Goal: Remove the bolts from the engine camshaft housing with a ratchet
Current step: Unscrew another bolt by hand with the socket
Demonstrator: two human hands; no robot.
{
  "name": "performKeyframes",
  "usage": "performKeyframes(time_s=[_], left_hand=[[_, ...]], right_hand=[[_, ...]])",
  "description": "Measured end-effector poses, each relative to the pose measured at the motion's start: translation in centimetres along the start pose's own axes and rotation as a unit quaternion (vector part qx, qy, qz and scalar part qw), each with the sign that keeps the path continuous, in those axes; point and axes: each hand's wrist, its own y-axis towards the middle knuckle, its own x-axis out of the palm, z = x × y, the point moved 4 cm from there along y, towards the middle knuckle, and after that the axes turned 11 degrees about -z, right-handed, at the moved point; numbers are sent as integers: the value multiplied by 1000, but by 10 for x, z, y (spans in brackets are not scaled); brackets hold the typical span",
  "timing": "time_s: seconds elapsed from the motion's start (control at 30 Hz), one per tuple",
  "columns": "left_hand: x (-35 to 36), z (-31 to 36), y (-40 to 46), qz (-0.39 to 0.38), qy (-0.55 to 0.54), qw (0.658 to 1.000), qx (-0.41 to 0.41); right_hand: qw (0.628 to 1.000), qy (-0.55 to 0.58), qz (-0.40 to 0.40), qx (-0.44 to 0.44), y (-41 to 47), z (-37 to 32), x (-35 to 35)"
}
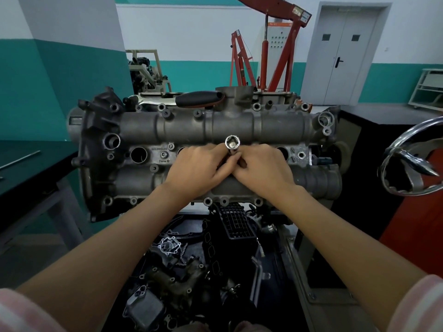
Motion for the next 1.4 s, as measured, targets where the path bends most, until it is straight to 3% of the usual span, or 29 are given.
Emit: performKeyframes(time_s=[1.4], left_hand=[[-1,0,-2,35,-32,999,17]], right_hand=[[1000,4,16,-11,-3,-2,-3]])
